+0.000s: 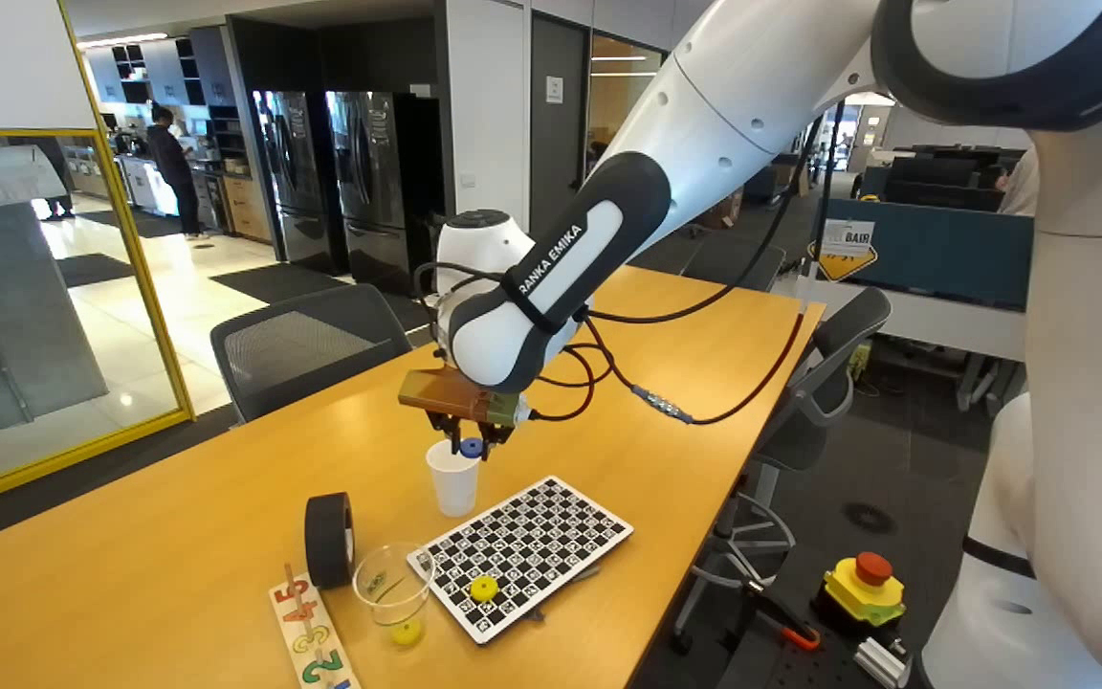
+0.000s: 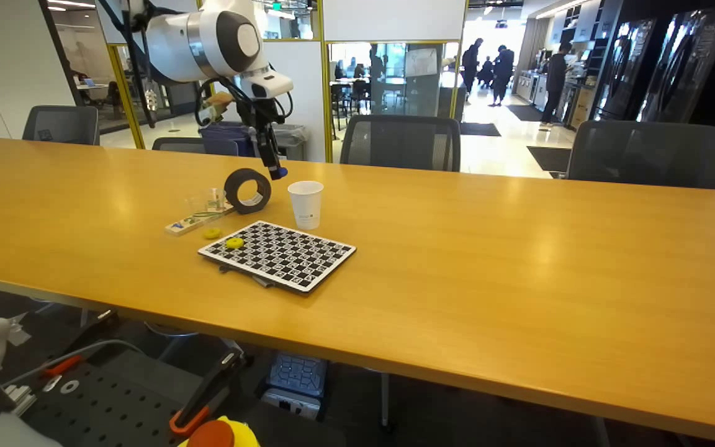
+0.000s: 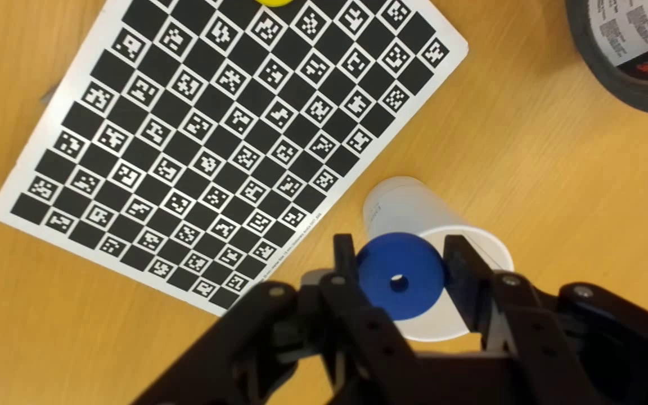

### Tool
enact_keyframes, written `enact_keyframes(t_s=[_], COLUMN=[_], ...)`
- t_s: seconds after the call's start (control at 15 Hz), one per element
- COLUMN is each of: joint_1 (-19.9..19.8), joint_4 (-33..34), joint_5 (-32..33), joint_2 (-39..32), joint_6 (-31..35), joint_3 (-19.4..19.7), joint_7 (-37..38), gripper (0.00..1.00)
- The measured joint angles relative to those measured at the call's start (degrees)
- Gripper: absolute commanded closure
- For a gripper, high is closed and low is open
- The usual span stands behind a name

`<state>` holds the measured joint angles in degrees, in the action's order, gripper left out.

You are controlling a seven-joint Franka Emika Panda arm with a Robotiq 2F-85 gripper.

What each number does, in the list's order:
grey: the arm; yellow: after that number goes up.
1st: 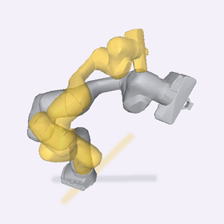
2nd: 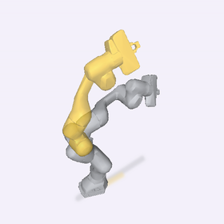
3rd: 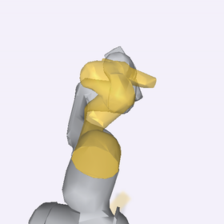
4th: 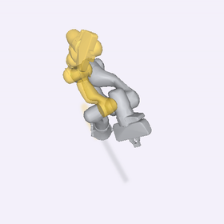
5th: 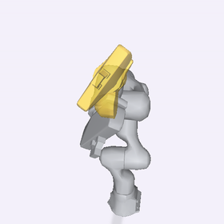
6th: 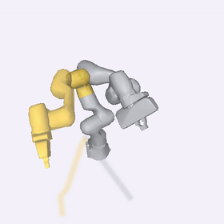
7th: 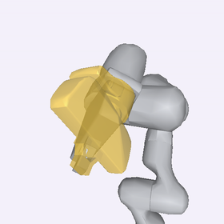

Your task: Put the tiles on the board in the cups

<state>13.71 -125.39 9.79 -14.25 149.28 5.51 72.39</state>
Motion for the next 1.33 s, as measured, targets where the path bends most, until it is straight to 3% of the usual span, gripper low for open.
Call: enact_keyframes(t_s=[0.33, 0.8, 0.87, 1.0, 1.2, 1.33], joint_1=[-2.91, -5.89, -6.19, -6.63, -6.82, -6.65], joint_4=[3.65, 12.23, 13.57, 15.88, 18.31, 18.79], joint_5=[-2.34, -7.74, -8.41, -9.28, -10.04, -10.06], joint_2=[-2.49, -10.50, -11.67, -13.55, -15.28, -15.31], joint_6=[-0.02, -2.16, -2.74, -3.86, -5.26, -6.06], joint_3=[-2.62, -3.15, -3.15, -3.15, -3.15, -3.15], joint_7=[-6.77, -16.59, -17.71, -19.29, -20.62, -21.05], gripper=[0.80, 0.79, 0.32, 0.27, 0.04, 0.00])
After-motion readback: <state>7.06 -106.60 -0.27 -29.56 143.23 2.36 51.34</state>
